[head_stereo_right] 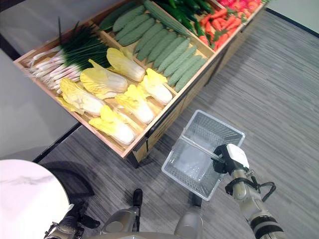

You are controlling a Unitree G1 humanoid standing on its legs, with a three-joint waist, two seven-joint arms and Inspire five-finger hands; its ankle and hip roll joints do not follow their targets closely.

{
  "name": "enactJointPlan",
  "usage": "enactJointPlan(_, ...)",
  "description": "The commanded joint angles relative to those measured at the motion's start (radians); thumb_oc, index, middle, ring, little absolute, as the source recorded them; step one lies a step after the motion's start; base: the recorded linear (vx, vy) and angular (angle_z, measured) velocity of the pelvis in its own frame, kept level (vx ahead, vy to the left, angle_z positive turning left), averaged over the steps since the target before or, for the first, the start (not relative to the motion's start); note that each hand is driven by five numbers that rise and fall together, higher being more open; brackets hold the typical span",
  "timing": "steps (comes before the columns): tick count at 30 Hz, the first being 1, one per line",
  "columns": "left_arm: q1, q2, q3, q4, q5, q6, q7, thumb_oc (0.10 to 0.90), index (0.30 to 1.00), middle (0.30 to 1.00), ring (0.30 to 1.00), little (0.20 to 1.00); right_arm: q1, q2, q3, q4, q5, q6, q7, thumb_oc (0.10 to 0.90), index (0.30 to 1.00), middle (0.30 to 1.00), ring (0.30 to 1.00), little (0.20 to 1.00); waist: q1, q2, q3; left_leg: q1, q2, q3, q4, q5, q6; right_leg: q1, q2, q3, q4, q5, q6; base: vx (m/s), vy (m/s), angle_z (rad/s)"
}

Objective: Get the vegetables into the basket

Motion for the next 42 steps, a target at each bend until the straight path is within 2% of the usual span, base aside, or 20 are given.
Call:
enactJointPlan(1, 0.003, 0.016, 0.006, 0.017, -0.018, -0.020, 0.017, 0.900, 1.000, 1.000, 1.000, 1.000, -0.113, -0.086, -0.144, -0.057, 0.050, -0.037, -0.094, 0.400, 0.300, 0.300, 0.300, 0.300, 0.023, -0.010, -0.076, 0.059, 0.195, 0.021, 0.021, -0.071, -0.111, -0.083, 0.034, -0.075, 0.143, -0.036, 0.070, 0.20, -0.415, 0.73)
enactJointPlan(4, 0.026, 0.009, 0.028, 0.021, -0.036, -0.019, 0.018, 0.900, 1.000, 1.000, 1.000, 1.000, -0.113, -0.109, -0.124, -0.063, 0.053, -0.054, -0.088, 0.400, 0.300, 0.300, 0.300, 0.300, 0.030, 0.001, -0.085, 0.030, 0.250, -0.019, 0.033, -0.025, -0.126, -0.070, 0.108, -0.111, 0.153, -0.104, 0.032, 0.14, -0.426, -0.06)
enactJointPlan(6, 0.025, -0.001, 0.033, 0.020, -0.049, -0.017, 0.021, 0.900, 1.000, 1.000, 1.000, 1.000, -0.122, -0.130, -0.112, -0.048, 0.053, -0.058, -0.091, 0.400, 0.300, 0.300, 0.300, 0.300, 0.036, 0.012, -0.077, 0.008, 0.273, -0.031, 0.035, 0.062, -0.143, -0.068, 0.137, -0.143, 0.160, -0.116, 0.014, 0.07, -0.397, 0.32)
enactJointPlan(7, 0.019, -0.009, 0.022, 0.009, -0.055, -0.021, 0.026, 0.900, 1.000, 1.000, 1.000, 1.000, -0.118, -0.152, -0.115, -0.043, 0.059, -0.062, -0.097, 0.400, 0.300, 0.300, 0.300, 0.300, 0.030, 0.025, -0.070, -0.015, 0.299, -0.006, 0.010, 0.146, -0.153, -0.056, 0.148, -0.185, 0.147, -0.128, -0.002, 0.04, -0.318, 0.51)
enactJointPlan(8, 0.019, -0.009, 0.022, 0.009, -0.055, -0.021, 0.026, 0.900, 1.000, 1.000, 1.000, 1.000, -0.118, -0.152, -0.115, -0.043, 0.059, -0.063, -0.097, 0.400, 0.300, 0.300, 0.300, 0.300, 0.029, 0.026, -0.070, -0.015, 0.299, -0.008, 0.007, 0.148, -0.154, -0.055, 0.149, -0.187, 0.146, -0.128, -0.002, 0.00, -0.330, 0.69)
enactJointPlan(9, 0.006, -0.017, 0.011, -0.003, -0.056, -0.018, 0.030, 0.900, 1.000, 1.000, 1.000, 1.000, -0.109, -0.167, -0.129, -0.046, 0.063, -0.060, -0.107, 0.400, 0.300, 0.300, 0.300, 0.300, 0.013, 0.029, -0.063, -0.039, 0.301, 0.087, 0.011, 0.174, -0.147, -0.045, 0.146, -0.221, 0.133, -0.130, -0.012, -0.01, -0.204, 0.62)
enactJointPlan(11, -0.002, -0.023, 0.011, -0.016, -0.060, -0.014, 0.033, 0.900, 1.000, 1.000, 1.000, 1.000, -0.091, -0.171, -0.142, -0.039, 0.064, -0.054, -0.115, 0.400, 0.300, 0.300, 0.300, 0.300, -0.005, 0.036, -0.067, -0.039, 0.294, 0.213, 0.030, 0.151, -0.137, -0.032, 0.146, -0.264, 0.122, -0.137, -0.022, 0.00, -0.290, 0.92)
enactJointPlan(12, -0.007, -0.034, 0.010, -0.027, -0.056, -0.010, 0.034, 0.900, 1.000, 1.000, 1.000, 1.000, -0.066, -0.171, -0.163, -0.040, 0.064, -0.047, -0.117, 0.400, 0.300, 0.300, 0.300, 0.300, -0.011, 0.040, -0.065, -0.038, 0.242, 0.273, 0.091, 0.078, -0.119, -0.012, 0.146, -0.296, 0.104, -0.141, -0.031, -0.01, -0.263, 0.97)
enactJointPlan(14, -0.008, -0.045, 0.012, -0.023, -0.050, -0.008, 0.035, 0.900, 1.000, 1.000, 1.000, 1.000, -0.049, -0.163, -0.181, -0.038, 0.066, -0.044, -0.118, 0.400, 0.300, 0.300, 0.300, 0.300, -0.013, 0.037, -0.070, -0.047, 0.181, 0.279, 0.122, 0.023, -0.102, -0.002, 0.142, -0.317, 0.089, -0.135, -0.034, 0.00, -0.148, 0.61)
enactJointPlan(15, -0.008, -0.045, 0.012, -0.023, -0.050, -0.008, 0.035, 0.900, 1.000, 1.000, 1.000, 1.000, -0.048, -0.163, -0.181, -0.038, 0.066, -0.043, -0.118, 0.400, 0.300, 0.300, 0.300, 0.300, -0.014, 0.037, -0.073, -0.052, 0.179, 0.277, 0.121, 0.026, -0.101, -0.006, 0.141, -0.318, 0.088, -0.132, -0.034, 0.02, -0.083, 0.60)
enactJointPlan(16, -0.005, -0.056, 0.009, -0.024, -0.044, -0.007, 0.033, 0.900, 1.000, 1.000, 1.000, 1.000, -0.038, -0.144, -0.197, -0.021, 0.086, -0.044, -0.119, 0.400, 0.300, 0.300, 0.300, 0.300, -0.012, 0.037, -0.074, -0.052, 0.125, 0.284, 0.128, -0.013, -0.083, 0.011, 0.144, -0.332, 0.077, -0.133, -0.036, 0.02, -0.061, 0.51)
enactJointPlan(19, 0.004, -0.062, 0.000, -0.032, -0.044, -0.007, 0.027, 0.900, 1.000, 1.000, 1.000, 1.000, -0.041, -0.131, -0.199, 0.018, 0.103, -0.048, -0.126, 0.400, 0.300, 0.300, 0.300, 0.300, -0.006, 0.043, -0.079, -0.064, 0.079, 0.272, 0.101, -0.013, -0.067, 0.013, 0.150, -0.352, 0.077, -0.133, -0.036, 0.03, -0.024, 0.22)
enactJointPlan(25, 0.018, -0.064, 0.002, -0.005, -0.035, -0.007, 0.024, 0.900, 1.000, 1.000, 1.000, 1.000, -0.066, -0.116, -0.170, 0.077, 0.101, -0.047, -0.121, 0.400, 0.300, 0.300, 0.300, 0.300, 0.000, 0.027, -0.076, -0.034, 0.079, 0.247, 0.060, -0.011, -0.057, 0.023, 0.140, -0.350, 0.098, -0.131, -0.028, 0.06, 0.076, 0.08)
enactJointPlan(32, 0.028, -0.067, 0.007, -0.001, -0.052, -0.011, 0.027, 0.900, 1.000, 1.000, 1.000, 1.000, -0.097, -0.067, -0.143, 0.199, 0.118, -0.033, -0.119, 0.400, 0.300, 0.300, 0.300, 0.300, 0.017, 0.010, -0.083, 0.031, 0.048, 0.246, -0.016, -0.028, -0.019, 0.010, 0.096, -0.327, 0.181, -0.105, 0.018, 0.07, 0.161, -0.02)
enactJointPlan(33, 0.032, -0.066, 0.010, 0.001, -0.054, -0.011, 0.027, 0.900, 1.000, 1.000, 1.000, 1.000, -0.101, -0.063, -0.137, 0.227, 0.118, -0.030, -0.115, 0.400, 0.300, 0.300, 0.300, 0.300, 0.017, 0.008, -0.080, 0.043, 0.044, 0.243, -0.022, -0.032, -0.013, 0.000, 0.088, -0.317, 0.221, -0.087, 0.028, 0.04, 0.127, -0.01)
enactJointPlan(34, 0.033, -0.061, 0.011, 0.002, -0.057, -0.011, 0.026, 0.900, 1.000, 1.000, 1.000, 1.000, -0.108, -0.056, -0.133, 0.249, 0.124, -0.028, -0.112, 0.400, 0.300, 0.300, 0.300, 0.300, 0.015, 0.010, -0.074, 0.050, 0.040, 0.233, -0.027, -0.029, -0.003, -0.040, 0.085, -0.285, 0.327, -0.047, 0.050, 0.04, 0.149, 0.02)
enactJointPlan(36, 0.027, -0.054, -0.004, 0.005, -0.057, -0.013, 0.027, 0.900, 1.000, 1.000, 1.000, 1.000, -0.128, -0.055, -0.129, 0.314, 0.144, -0.028, -0.118, 0.400, 0.300, 0.300, 0.300, 0.300, 0.005, 0.020, -0.062, 0.056, 0.044, 0.201, -0.036, -0.025, -0.002, -0.086, 0.109, -0.212, 0.382, -0.029, 0.060, 0.05, 0.065, 0.00)
enactJointPlan(39, 0.020, -0.047, -0.007, 0.015, -0.060, -0.015, 0.029, 0.900, 1.000, 1.000, 1.000, 1.000, -0.149, -0.045, -0.120, 0.389, 0.168, -0.030, -0.116, 0.400, 0.300, 0.300, 0.300, 0.300, 0.006, 0.022, -0.063, 0.060, 0.050, 0.188, -0.038, -0.028, -0.011, -0.093, 0.099, -0.206, 0.320, -0.030, 0.051, 0.07, -0.044, 0.30)
enactJointPlan(41, 0.003, -0.036, 0.015, 0.045, -0.081, -0.015, 0.038, 0.900, 1.000, 1.000, 1.000, 1.000, -0.168, -0.029, -0.117, 0.484, 0.198, -0.026, -0.115, 0.400, 0.300, 0.300, 0.300, 0.300, 0.010, 0.018, -0.071, 0.062, 0.075, 0.163, -0.038, -0.034, -0.040, -0.089, 0.047, -0.198, 0.176, -0.013, 0.045, 0.14, -0.183, 0.33)
enactJointPlan(42, 0.002, -0.036, 0.015, 0.045, -0.081, -0.015, 0.038, 0.900, 1.000, 1.000, 1.000, 1.000, -0.169, -0.029, -0.116, 0.485, 0.198, -0.027, -0.115, 0.400, 0.300, 0.300, 0.300, 0.300, 0.009, 0.019, -0.070, 0.063, 0.076, 0.162, -0.038, -0.035, -0.040, -0.086, 0.048, -0.199, 0.174, -0.012, 0.045, 0.18, -0.218, 0.07)
